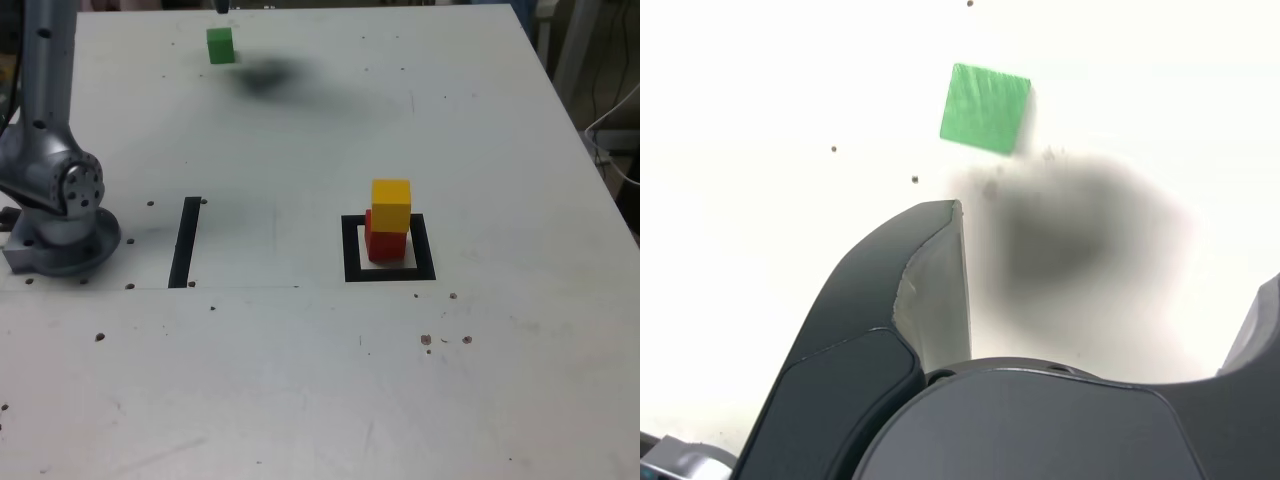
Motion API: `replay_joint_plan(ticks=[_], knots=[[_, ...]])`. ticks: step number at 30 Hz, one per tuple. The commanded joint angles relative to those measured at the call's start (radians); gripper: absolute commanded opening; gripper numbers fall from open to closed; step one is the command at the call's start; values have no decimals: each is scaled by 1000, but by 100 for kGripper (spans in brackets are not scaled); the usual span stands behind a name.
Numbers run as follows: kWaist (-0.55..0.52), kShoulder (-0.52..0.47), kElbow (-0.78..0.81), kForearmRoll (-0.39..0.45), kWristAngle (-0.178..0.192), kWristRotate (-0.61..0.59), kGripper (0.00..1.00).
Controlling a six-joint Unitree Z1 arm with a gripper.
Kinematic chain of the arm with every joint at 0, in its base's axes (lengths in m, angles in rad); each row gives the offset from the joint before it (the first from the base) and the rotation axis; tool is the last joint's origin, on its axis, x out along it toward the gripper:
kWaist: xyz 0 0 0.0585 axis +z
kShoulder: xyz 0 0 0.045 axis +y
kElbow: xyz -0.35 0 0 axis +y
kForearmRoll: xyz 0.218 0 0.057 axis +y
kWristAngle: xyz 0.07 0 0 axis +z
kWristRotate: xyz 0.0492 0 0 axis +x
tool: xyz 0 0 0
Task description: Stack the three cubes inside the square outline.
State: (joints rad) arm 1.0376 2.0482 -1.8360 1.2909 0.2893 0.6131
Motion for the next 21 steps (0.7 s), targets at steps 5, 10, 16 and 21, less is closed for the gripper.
replay_joint_plan(ticks=[5,10,16,21], knots=[[61,15,-3,0,6,12,99],[89,18,-3,-23,15,18,99],[117,29,28,-93,20,24,99],[124,73,21,-108,25,37,97]])
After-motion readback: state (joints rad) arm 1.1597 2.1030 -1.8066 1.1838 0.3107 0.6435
